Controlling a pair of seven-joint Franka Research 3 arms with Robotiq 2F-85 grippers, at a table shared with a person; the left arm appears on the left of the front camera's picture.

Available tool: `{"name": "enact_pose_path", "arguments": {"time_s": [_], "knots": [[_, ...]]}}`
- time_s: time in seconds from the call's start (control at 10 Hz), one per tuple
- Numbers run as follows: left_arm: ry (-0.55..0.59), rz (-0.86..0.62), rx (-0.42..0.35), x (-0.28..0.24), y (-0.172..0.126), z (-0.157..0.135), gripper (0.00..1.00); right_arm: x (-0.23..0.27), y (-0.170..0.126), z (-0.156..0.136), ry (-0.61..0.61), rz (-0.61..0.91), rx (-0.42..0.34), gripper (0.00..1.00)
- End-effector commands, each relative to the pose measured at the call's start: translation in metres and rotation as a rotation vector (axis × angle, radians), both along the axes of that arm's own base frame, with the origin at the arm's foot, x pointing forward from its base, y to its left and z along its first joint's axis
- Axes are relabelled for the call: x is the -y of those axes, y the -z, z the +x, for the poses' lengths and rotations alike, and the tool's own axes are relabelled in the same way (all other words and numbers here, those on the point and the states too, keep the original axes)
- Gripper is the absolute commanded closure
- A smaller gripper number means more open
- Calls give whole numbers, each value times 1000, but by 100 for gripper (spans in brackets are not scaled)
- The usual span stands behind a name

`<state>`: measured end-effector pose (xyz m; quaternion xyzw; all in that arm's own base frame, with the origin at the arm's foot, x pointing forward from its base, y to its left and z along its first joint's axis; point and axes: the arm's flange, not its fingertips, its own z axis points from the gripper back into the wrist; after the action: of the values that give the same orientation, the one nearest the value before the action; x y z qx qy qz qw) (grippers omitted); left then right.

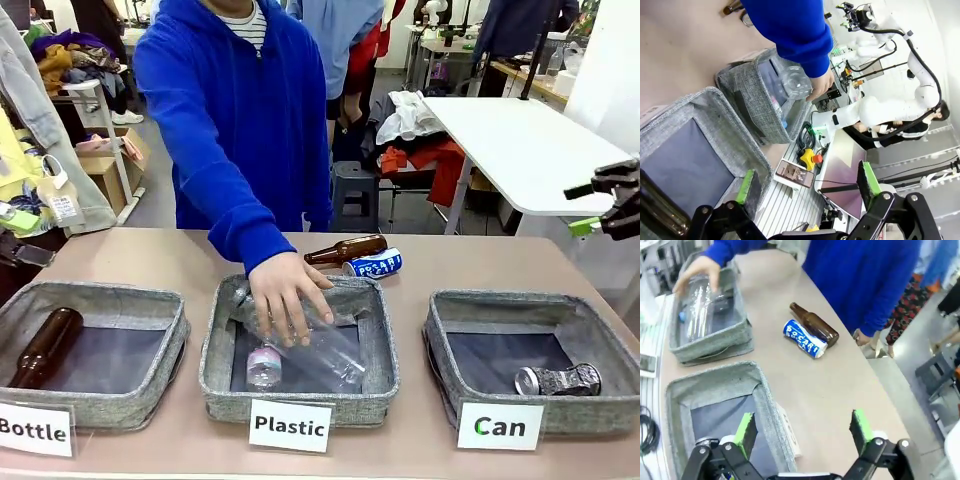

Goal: Sort the can waste into the basket.
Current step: Pick up the can waste from the table and place it in the right Fabric basket.

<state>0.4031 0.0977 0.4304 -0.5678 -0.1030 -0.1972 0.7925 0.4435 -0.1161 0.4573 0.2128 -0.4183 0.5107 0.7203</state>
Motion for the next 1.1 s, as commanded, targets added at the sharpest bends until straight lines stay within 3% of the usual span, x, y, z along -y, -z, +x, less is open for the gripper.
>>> {"name": "enact_pose_path", "arguments": {"time_s": [0.0,0.5,1.0], "knots": [[2,-6,-6,0,-2,-1,0,-16,5,4,68,47,6,0],[2,-6,-6,0,-2,-1,0,-53,1,28,-54,-19,7,0],[2,-6,-6,0,-2,-1,0,-188,0,76,-383,-405,80,0]]}}
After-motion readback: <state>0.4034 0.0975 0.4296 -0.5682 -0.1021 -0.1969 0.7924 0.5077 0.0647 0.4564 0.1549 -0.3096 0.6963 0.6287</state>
